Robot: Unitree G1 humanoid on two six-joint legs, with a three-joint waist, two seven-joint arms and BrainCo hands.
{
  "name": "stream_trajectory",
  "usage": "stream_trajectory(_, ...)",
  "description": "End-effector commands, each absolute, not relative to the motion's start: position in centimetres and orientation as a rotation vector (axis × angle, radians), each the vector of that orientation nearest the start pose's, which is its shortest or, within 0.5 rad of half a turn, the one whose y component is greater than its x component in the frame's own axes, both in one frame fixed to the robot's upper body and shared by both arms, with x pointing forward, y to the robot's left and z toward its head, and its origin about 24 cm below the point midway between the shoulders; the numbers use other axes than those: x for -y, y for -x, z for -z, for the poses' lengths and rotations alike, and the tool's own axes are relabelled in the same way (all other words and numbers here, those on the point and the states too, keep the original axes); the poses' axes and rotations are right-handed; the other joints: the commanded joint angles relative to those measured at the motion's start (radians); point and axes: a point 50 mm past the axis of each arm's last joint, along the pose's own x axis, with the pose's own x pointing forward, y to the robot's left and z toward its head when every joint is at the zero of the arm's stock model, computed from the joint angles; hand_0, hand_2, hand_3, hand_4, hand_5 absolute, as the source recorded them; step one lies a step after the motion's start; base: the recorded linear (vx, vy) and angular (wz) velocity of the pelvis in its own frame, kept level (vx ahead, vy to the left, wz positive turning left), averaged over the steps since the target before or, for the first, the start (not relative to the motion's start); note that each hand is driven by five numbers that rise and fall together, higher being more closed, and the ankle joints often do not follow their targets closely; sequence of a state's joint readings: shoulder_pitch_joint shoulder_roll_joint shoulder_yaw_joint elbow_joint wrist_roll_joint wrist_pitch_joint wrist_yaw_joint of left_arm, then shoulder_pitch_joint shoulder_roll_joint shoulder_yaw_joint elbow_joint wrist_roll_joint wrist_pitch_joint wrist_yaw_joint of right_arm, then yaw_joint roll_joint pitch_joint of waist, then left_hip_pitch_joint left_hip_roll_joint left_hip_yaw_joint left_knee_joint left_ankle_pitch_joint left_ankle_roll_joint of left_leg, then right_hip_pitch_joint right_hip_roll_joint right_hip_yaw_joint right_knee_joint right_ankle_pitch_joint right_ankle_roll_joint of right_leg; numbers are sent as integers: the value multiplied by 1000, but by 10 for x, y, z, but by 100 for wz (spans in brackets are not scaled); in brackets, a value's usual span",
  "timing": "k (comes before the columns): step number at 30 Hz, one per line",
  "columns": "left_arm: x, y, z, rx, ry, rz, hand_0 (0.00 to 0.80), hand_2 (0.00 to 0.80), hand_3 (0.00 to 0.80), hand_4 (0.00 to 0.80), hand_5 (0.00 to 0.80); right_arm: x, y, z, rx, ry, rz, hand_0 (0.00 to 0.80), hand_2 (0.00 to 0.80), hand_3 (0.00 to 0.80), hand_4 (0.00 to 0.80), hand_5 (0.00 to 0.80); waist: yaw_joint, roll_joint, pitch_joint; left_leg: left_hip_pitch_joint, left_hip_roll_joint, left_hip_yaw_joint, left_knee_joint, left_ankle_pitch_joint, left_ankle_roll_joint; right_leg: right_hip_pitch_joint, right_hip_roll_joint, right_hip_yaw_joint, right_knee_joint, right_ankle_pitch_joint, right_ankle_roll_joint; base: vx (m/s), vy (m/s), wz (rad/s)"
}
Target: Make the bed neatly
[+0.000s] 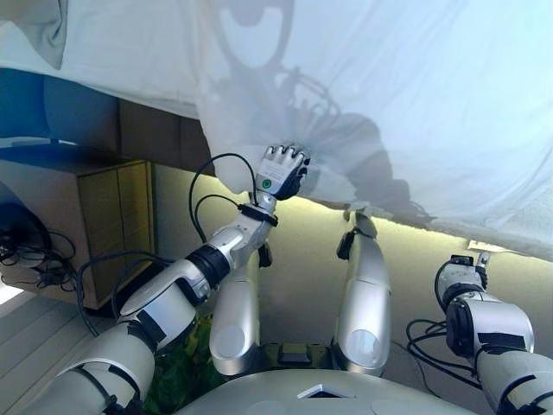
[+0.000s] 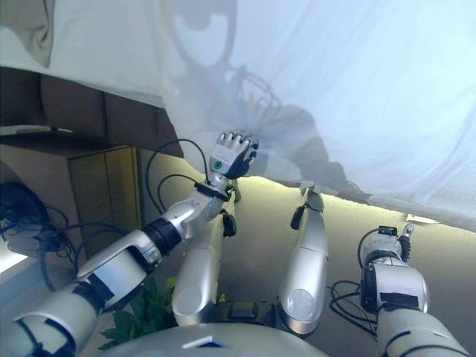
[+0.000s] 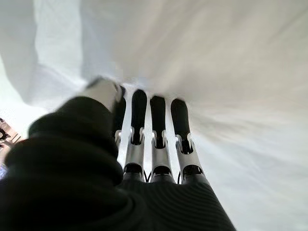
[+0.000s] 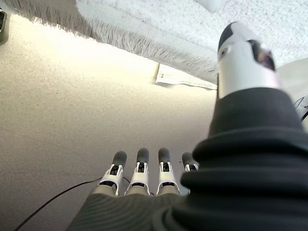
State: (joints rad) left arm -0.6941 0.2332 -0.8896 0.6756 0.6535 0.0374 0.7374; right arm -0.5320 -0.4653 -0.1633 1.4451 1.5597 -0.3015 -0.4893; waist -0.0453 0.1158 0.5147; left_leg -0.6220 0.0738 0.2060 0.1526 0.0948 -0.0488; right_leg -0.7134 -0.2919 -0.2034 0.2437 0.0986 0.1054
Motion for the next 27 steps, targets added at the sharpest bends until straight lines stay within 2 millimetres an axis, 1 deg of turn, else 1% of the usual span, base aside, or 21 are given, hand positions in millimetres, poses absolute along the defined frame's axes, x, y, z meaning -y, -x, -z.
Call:
stream_trajectory(1,-33,-320,-65,670,-1195,113,800,800,800,800,800,372,-194,48,-308,-949,1627,0,0,0,0,0,-18,26,5,-103,68,-46,58,67,-59,31,-82,2,29,12,117,0,0,0)
stream_trajectory(8,-37,-320,-65,656,-1173,91,800,800,800,800,800,372,-189,51,-303,-942,1624,0,0,0,0,0,-23,25,5,-81,72,-48,65,63,-60,53,-80,3,33,7,114,2,5,0)
stream_trajectory(14,-44,-320,-58,590,-1148,75,800,800,800,800,800,372,-182,57,-296,-926,1597,0,0,0,0,0,-31,16,5,-21,80,-51,75,53,-61,115,-78,-2,33,4,107,5,1,0)
stream_trajectory(21,-56,-325,-50,502,-1107,37,800,800,800,800,800,367,-187,59,-288,-907,1541,0,0,0,0,0,-31,-2,5,63,96,-53,73,45,-64,210,-75,-17,13,4,101,9,1,-1)
stream_trajectory(27,-73,-327,-39,435,-1106,7,800,800,800,800,800,362,-188,62,-295,-908,1515,0,0,0,0,0,-20,-9,5,147,94,-62,60,37,-63,302,-75,-35,0,-1,95,11,-1,2)
